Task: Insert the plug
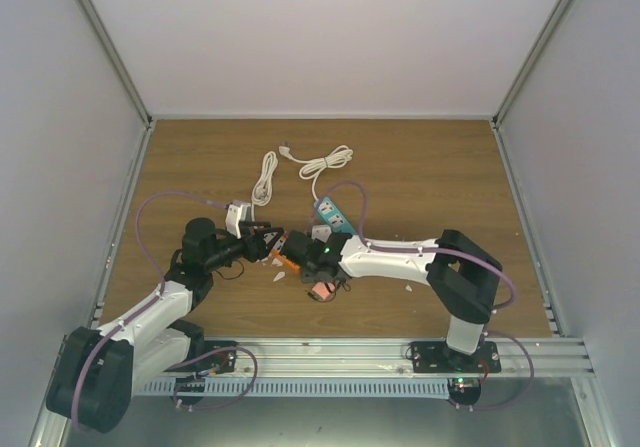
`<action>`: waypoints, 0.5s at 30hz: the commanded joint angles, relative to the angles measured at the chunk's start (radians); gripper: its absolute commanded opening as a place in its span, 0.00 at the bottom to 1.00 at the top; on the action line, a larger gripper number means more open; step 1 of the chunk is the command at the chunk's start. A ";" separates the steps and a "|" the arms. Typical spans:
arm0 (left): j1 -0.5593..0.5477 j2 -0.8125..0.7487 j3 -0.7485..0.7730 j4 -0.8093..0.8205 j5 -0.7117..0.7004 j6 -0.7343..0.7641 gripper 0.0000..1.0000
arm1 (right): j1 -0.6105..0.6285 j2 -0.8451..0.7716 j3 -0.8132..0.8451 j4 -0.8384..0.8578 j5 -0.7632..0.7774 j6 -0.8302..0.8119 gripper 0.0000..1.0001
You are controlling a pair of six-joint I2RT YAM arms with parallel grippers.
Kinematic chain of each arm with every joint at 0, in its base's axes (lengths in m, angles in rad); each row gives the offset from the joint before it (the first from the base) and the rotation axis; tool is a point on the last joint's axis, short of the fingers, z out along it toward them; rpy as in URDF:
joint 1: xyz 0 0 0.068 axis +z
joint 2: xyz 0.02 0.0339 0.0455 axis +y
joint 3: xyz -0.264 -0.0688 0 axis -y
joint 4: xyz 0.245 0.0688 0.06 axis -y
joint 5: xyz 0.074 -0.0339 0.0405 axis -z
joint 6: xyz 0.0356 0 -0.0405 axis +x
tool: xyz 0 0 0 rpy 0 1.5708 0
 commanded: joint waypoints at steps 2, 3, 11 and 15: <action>0.008 -0.007 -0.011 0.060 0.004 -0.004 0.61 | -0.012 0.044 0.086 0.016 0.039 -0.084 0.52; 0.008 -0.007 -0.010 0.060 0.002 -0.003 0.61 | -0.014 0.048 0.090 0.017 0.038 -0.089 0.52; 0.009 -0.009 -0.011 0.058 -0.006 -0.003 0.61 | -0.035 0.063 0.091 0.016 0.029 -0.098 0.51; 0.008 -0.010 -0.011 0.057 -0.006 -0.001 0.61 | -0.043 0.063 0.091 0.020 0.042 -0.095 0.47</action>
